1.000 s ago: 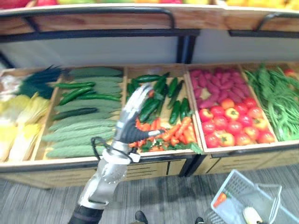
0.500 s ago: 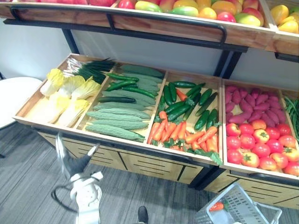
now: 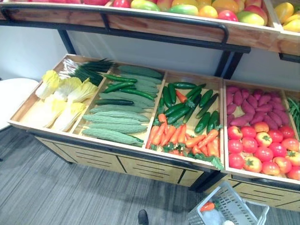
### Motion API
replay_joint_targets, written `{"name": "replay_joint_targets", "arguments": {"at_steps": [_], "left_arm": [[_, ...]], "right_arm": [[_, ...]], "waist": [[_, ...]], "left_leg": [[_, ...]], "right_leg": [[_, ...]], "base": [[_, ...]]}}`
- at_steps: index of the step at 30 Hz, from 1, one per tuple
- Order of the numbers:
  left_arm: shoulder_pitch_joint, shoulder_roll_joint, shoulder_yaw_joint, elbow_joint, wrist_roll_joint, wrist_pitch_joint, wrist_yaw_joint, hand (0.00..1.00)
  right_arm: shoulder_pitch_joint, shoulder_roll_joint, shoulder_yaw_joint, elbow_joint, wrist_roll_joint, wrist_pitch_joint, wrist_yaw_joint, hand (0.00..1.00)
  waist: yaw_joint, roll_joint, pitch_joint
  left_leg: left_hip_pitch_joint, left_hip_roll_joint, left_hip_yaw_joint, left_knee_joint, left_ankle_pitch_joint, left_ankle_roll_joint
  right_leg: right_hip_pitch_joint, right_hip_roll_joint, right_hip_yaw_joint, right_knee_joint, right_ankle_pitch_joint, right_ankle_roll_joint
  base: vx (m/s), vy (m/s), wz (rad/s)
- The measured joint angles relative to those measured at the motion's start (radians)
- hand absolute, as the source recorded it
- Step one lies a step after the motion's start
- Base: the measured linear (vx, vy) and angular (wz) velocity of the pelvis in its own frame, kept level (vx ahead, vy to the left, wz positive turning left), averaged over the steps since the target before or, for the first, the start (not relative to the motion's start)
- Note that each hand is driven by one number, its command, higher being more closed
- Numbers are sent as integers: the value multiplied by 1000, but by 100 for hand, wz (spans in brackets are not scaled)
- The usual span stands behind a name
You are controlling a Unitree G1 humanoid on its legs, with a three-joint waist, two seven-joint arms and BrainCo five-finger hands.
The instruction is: Pick vegetable in the basket
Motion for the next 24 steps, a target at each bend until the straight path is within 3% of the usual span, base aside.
{"name": "replay_joint_targets", "arguments": {"at_steps": [5,9,13,16,18,19,21,22,23,24], "left_arm": [[-10,1,-96,32,-10,18,-104,0],[-33,19,-155,32,-54,17,-122,0],[-35,41,-217,31,-71,17,-124,0],[-42,48,-267,36,-71,16,-127,0],[-58,71,-285,43,-70,16,-131,0],[-66,74,-287,43,-70,17,-133,0],[-91,80,-302,42,-68,17,-139,0],[-92,74,-304,41,-65,17,-142,0],[-99,72,-304,40,-49,17,-143,0],[-116,67,-311,39,-42,17,-143,0]], "right_arm": [[-10,-1,19,1,-31,1,3,100],[-13,-4,38,7,-27,5,7,100],[-20,-10,25,20,-16,7,9,100],[-20,-11,20,13,-7,-1,27,100],[-22,21,29,-35,21,-17,36,100],[-23,28,40,-48,22,-17,38,100],[-38,53,57,-69,21,-17,45,100],[-37,53,66,-70,21,-18,45,100],[-36,49,79,-89,21,-26,45,100],[-34,26,79,-92,21,-31,41,100]], "waist": [[-11,-8,10],[-13,-10,20],[-16,-20,35],[-17,6,56],[-14,25,83],[-15,26,92],[-14,1,112],[-13,4,112],[-15,17,121],[-25,35,130]], "left_leg": [[33,5,30,0,-18,-14],[53,2,43,0,-31,-15],[118,-9,77,0,-78,-12],[157,37,140,7,-102,-16],[189,86,232,8,-109,-17],[196,91,259,8,-111,-12],[201,92,393,77,-169,29],[199,96,435,96,-184,40],[201,94,513,125,-211,64],[205,95,580,144,-229,82]], "right_leg": [[10,4,31,0,-12,-13],[21,0,45,5,-18,-21],[21,-31,75,97,-43,-74],[-99,-17,180,298,28,-127],[-207,26,298,389,176,-101],[-215,29,304,381,203,-98],[-195,7,227,252,265,-97],[-181,0,176,211,269,-110],[-183,-39,40,267,220,-149],[-180,-76,-70,375,137,-158]], "base": [[61,-15,-22],[71,-8,-13],[102,36,-26],[83,82,-66],[61,119,-126],[61,115,-132],[55,97,-144],[44,78,-162],[29,105,-163],[15,119,-154]]}}
